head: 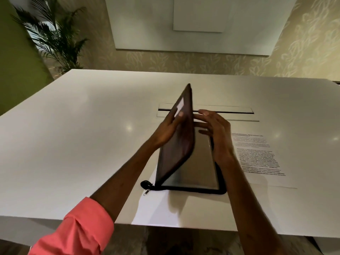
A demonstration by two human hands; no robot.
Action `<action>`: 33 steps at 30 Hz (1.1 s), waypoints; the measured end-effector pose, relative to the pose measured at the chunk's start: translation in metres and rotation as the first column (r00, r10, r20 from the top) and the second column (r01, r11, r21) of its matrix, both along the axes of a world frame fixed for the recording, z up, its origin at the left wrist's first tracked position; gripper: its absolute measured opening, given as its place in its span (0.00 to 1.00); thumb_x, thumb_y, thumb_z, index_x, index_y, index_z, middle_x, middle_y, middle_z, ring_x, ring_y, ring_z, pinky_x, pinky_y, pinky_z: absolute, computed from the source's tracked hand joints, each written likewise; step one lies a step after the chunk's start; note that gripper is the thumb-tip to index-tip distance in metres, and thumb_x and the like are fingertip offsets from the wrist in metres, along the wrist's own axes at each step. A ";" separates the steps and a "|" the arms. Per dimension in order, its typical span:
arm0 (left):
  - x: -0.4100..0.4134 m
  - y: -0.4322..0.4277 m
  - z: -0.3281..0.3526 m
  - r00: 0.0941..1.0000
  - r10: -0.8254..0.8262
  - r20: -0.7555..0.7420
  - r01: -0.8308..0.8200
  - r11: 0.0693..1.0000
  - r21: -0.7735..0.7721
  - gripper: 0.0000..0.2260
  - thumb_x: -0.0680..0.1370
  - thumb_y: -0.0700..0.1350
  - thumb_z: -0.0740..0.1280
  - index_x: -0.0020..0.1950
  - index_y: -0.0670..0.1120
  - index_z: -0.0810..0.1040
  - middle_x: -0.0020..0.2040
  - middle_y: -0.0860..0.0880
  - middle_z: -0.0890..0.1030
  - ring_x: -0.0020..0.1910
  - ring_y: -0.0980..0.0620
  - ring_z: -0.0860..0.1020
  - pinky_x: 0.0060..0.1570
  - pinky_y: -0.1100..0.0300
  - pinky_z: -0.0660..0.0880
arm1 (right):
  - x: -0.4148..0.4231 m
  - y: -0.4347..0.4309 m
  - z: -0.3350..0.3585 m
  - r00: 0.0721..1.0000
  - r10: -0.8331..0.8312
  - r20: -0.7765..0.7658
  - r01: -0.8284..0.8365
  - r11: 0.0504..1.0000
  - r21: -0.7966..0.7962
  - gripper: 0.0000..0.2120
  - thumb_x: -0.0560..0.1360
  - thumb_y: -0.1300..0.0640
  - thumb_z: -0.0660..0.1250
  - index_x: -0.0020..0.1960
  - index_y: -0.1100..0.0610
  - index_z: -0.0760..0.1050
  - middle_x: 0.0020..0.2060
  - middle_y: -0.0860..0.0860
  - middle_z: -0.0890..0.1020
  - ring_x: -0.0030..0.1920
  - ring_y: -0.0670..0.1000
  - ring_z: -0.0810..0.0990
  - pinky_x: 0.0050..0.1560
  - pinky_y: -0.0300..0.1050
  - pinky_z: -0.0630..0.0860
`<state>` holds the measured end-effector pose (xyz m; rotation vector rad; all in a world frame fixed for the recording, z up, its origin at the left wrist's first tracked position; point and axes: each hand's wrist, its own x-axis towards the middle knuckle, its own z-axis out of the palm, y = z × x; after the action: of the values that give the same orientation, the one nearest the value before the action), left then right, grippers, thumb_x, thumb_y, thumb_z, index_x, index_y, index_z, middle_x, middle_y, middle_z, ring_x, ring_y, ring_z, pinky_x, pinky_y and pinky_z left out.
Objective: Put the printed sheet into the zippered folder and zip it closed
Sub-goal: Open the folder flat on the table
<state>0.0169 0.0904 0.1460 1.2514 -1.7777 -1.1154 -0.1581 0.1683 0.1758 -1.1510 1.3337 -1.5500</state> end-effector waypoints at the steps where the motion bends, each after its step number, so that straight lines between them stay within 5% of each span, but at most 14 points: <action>1: 0.002 -0.003 0.016 0.998 0.011 -0.063 -0.011 1.000 -0.007 0.31 0.88 0.65 0.56 0.89 0.55 0.59 0.88 0.52 0.62 0.86 0.52 0.63 0.85 0.51 0.60 | 0.012 0.001 0.001 0.996 0.083 0.044 -0.081 0.996 -0.044 0.15 0.83 0.47 0.66 0.64 0.52 0.84 0.58 0.49 0.89 0.58 0.52 0.89 0.59 0.52 0.81; 4: 0.019 -0.013 0.056 0.993 0.042 -0.111 -0.040 0.999 0.016 0.30 0.87 0.57 0.64 0.88 0.49 0.62 0.85 0.52 0.68 0.84 0.51 0.67 0.82 0.56 0.65 | 0.050 0.004 -0.012 0.980 0.189 -0.063 -0.197 0.969 -0.147 0.18 0.85 0.48 0.65 0.73 0.50 0.79 0.67 0.45 0.85 0.68 0.46 0.83 0.68 0.50 0.78; 7: 0.048 -0.022 0.075 0.997 0.063 0.053 -0.063 0.998 -0.003 0.21 0.83 0.38 0.69 0.76 0.47 0.75 0.69 0.51 0.81 0.72 0.46 0.78 0.62 0.71 0.76 | 0.087 0.003 -0.031 0.945 0.313 -0.093 -0.324 0.937 -0.132 0.25 0.83 0.52 0.66 0.79 0.52 0.72 0.71 0.40 0.80 0.73 0.41 0.77 0.73 0.39 0.75; 9: 0.070 -0.027 0.079 0.988 0.087 0.129 -0.089 0.996 0.009 0.25 0.81 0.34 0.67 0.79 0.45 0.74 0.73 0.46 0.80 0.74 0.44 0.77 0.72 0.58 0.78 | 0.104 0.002 -0.042 0.918 0.373 -0.138 -0.387 0.917 -0.096 0.25 0.84 0.52 0.66 0.80 0.51 0.70 0.72 0.39 0.79 0.75 0.40 0.75 0.74 0.37 0.73; 11: 0.094 -0.029 0.081 0.970 0.117 0.212 -0.122 0.992 0.013 0.30 0.80 0.35 0.67 0.82 0.47 0.71 0.78 0.45 0.76 0.76 0.43 0.76 0.78 0.45 0.73 | 0.117 0.001 -0.053 0.877 0.446 -0.178 -0.457 0.889 -0.023 0.26 0.86 0.48 0.65 0.82 0.48 0.67 0.77 0.42 0.75 0.77 0.42 0.73 0.79 0.47 0.70; 15: 0.139 -0.035 0.075 0.866 0.177 0.468 -0.163 0.984 -0.071 0.31 0.81 0.36 0.66 0.84 0.48 0.68 0.78 0.42 0.75 0.76 0.38 0.75 0.74 0.47 0.75 | 0.127 -0.006 -0.076 0.831 0.446 -0.334 -0.442 0.892 0.092 0.29 0.86 0.42 0.62 0.85 0.42 0.60 0.83 0.38 0.64 0.73 0.30 0.67 0.84 0.50 0.62; 19: 0.169 -0.034 0.048 0.701 0.182 0.689 -0.161 0.982 -0.095 0.37 0.84 0.40 0.64 0.90 0.46 0.51 0.87 0.40 0.61 0.82 0.35 0.67 0.80 0.45 0.68 | 0.119 -0.014 -0.106 0.757 0.384 -0.529 -0.362 0.920 0.149 0.30 0.86 0.39 0.59 0.85 0.42 0.57 0.85 0.41 0.59 0.84 0.45 0.59 0.83 0.53 0.62; 22: 0.182 -0.030 0.022 0.650 0.205 0.731 -0.187 0.976 -0.108 0.37 0.85 0.43 0.64 0.90 0.44 0.49 0.88 0.39 0.56 0.81 0.33 0.69 0.78 0.41 0.71 | 0.107 -0.024 -0.136 0.552 0.345 -0.759 -0.283 0.934 0.219 0.30 0.88 0.42 0.56 0.86 0.49 0.55 0.86 0.47 0.57 0.86 0.50 0.55 0.85 0.62 0.56; 26: 0.188 -0.020 -0.013 0.585 0.277 0.762 -0.241 0.957 -0.162 0.34 0.87 0.46 0.61 0.89 0.40 0.49 0.88 0.36 0.53 0.84 0.33 0.63 0.79 0.39 0.67 | 0.096 -0.028 -0.170 0.335 0.334 -0.881 -0.180 0.940 0.288 0.29 0.89 0.43 0.51 0.87 0.51 0.52 0.87 0.48 0.52 0.87 0.50 0.51 0.86 0.61 0.48; 33: 0.197 0.005 -0.070 0.499 0.312 0.808 -0.276 0.942 -0.193 0.33 0.90 0.56 0.52 0.89 0.38 0.47 0.90 0.38 0.48 0.89 0.39 0.52 0.88 0.43 0.52 | 0.097 -0.027 -0.181 0.236 0.269 -0.934 -0.136 0.961 0.242 0.29 0.89 0.43 0.48 0.88 0.50 0.49 0.87 0.47 0.50 0.87 0.48 0.48 0.87 0.59 0.47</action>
<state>0.2141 0.0950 0.0757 2.2087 -2.0609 -0.2231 -0.0607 0.1413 -0.0048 -2.2871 1.8431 -0.3734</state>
